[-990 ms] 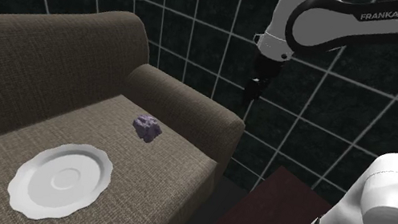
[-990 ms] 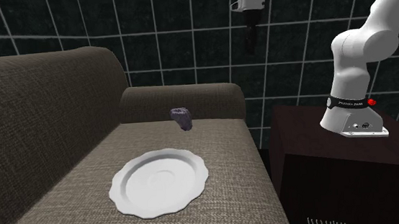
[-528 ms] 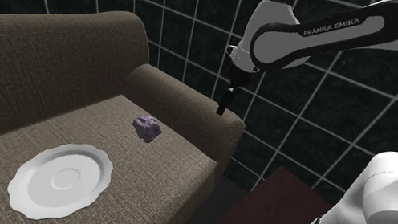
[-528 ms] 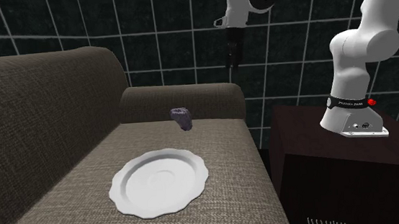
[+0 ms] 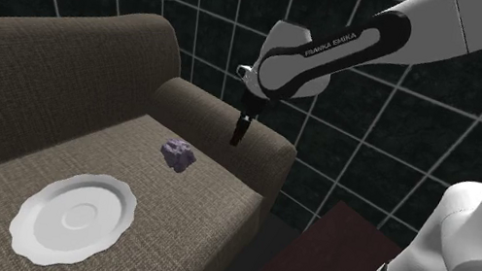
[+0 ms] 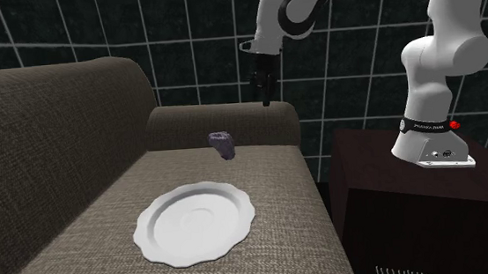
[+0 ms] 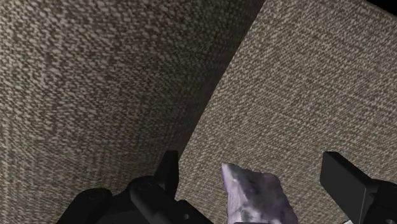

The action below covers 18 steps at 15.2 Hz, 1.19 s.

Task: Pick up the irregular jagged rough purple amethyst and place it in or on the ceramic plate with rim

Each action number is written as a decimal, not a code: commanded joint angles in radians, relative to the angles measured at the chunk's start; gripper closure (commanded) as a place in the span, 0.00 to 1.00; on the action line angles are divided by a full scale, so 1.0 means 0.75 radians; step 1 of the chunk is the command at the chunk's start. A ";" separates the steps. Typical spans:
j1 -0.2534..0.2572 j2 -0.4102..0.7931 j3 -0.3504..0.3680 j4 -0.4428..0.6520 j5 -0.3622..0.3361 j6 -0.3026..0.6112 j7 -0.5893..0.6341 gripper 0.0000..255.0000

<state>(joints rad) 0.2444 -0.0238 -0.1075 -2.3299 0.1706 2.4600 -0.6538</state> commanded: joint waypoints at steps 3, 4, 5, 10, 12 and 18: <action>0.025 0.179 0.034 0.115 0.113 0.094 -0.193 0.00; 0.028 0.223 0.047 0.147 0.139 0.112 -0.238 0.00; 0.029 0.267 0.062 0.181 0.163 0.128 -0.283 0.00; 0.024 0.470 0.145 0.355 0.251 0.190 -0.477 0.00; 0.023 0.502 0.153 0.364 0.258 0.214 -0.482 0.00; 0.024 0.594 0.170 0.395 0.279 0.277 -0.497 0.00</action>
